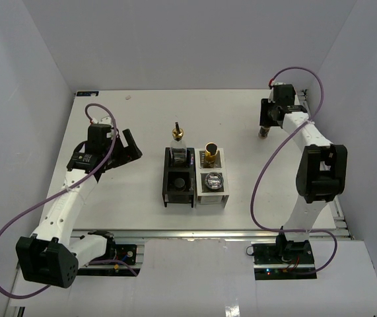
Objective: Organize the condiment bottles
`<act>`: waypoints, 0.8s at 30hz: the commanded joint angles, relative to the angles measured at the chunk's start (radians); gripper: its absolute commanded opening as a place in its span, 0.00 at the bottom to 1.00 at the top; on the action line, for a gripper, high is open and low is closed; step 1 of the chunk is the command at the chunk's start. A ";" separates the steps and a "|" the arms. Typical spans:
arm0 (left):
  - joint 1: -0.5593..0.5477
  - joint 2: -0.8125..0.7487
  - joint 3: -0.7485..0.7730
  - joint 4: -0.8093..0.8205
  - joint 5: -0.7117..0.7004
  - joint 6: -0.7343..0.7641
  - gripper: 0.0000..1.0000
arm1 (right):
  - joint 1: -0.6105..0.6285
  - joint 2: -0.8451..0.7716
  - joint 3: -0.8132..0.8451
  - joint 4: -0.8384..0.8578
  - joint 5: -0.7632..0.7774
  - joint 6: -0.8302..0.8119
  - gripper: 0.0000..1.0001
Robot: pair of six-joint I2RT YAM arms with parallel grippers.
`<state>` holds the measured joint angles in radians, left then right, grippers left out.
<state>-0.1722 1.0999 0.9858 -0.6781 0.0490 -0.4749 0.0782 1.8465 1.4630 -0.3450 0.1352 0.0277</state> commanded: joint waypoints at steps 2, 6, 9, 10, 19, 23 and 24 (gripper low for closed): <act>0.002 -0.023 -0.034 0.016 0.020 0.033 0.98 | 0.029 -0.198 0.138 -0.127 -0.001 -0.023 0.08; 0.002 -0.043 -0.022 -0.018 0.008 0.048 0.98 | 0.095 -0.389 0.094 -0.150 -0.078 -0.014 0.08; 0.002 -0.060 -0.015 -0.047 -0.012 0.052 0.98 | 0.133 -0.485 0.069 -0.170 -0.180 -0.002 0.08; 0.002 -0.067 -0.014 -0.054 -0.013 0.051 0.98 | 0.150 -0.522 0.058 -0.173 -0.204 -0.002 0.08; 0.002 -0.103 0.006 -0.104 0.004 0.019 0.98 | 0.373 -0.763 -0.090 -0.133 -0.349 0.047 0.08; 0.002 -0.112 0.021 -0.119 0.004 0.010 0.98 | 0.433 -0.836 -0.184 -0.077 -0.406 0.093 0.08; 0.002 -0.112 0.023 -0.121 0.004 0.009 0.98 | 0.457 -0.842 -0.204 -0.059 -0.430 0.105 0.08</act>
<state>-0.1722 1.0174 0.9636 -0.7735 0.0496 -0.4519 0.4812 1.0597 1.3308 -0.4888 -0.1946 0.0733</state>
